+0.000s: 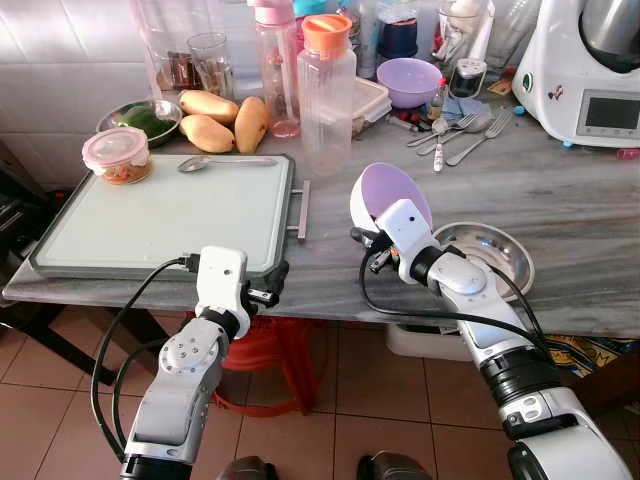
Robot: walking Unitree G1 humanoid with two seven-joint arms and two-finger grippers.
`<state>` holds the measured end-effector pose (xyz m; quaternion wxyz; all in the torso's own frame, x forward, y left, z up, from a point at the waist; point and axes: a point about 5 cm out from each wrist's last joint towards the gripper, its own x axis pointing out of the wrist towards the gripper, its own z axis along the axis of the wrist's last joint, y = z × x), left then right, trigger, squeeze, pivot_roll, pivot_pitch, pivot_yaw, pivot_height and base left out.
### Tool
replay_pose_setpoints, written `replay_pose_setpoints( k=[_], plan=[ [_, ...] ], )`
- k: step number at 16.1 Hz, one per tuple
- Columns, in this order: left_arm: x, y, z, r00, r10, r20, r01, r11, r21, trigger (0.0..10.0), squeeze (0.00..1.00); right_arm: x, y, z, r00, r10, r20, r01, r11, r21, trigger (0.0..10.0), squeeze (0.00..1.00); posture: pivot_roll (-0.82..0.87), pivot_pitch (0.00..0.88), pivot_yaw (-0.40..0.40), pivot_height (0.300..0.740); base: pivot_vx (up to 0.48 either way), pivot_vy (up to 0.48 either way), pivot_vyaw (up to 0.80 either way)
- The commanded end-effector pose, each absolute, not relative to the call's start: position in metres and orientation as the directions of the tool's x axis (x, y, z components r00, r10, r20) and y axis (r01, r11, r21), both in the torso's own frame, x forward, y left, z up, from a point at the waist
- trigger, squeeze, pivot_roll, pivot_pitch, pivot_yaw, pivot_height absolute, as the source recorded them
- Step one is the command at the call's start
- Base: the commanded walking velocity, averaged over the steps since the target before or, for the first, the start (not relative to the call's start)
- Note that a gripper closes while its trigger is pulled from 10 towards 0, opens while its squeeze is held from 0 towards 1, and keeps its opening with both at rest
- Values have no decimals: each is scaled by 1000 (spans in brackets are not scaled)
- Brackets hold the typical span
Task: Setting the table
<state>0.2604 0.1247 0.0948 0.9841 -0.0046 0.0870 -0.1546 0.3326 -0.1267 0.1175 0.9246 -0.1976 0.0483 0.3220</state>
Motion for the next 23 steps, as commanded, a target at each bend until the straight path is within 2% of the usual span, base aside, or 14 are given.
replay_pose_setpoints(
  k=[1,7,10,19,23],
  plan=[
    [260,126,96,936,-303,-180,304,952,-23,10000,0,335,-126,121,789,577,-210,-612,709,-349,10000,1000,2,32,59,740,0,0,0],
    [260,126,92,927,-310,-210,313,949,-19,10000,0,337,-128,119,800,558,-218,-597,713,-367,10000,1000,2,28,58,740,0,0,0],
    [260,125,89,918,-323,-231,329,944,-14,10000,0,344,-134,123,826,516,-226,-560,710,-428,10000,1000,3,20,59,740,0,0,0],
    [263,123,87,910,-334,-245,345,938,2,10000,0,349,-134,147,855,502,-131,-493,704,-512,10000,1000,-7,0,55,740,0,0,0],
    [263,123,86,909,-335,-248,346,938,3,10000,0,343,-132,157,857,510,-79,-480,732,-483,10000,1000,-5,0,49,740,0,0,0]
  ],
)
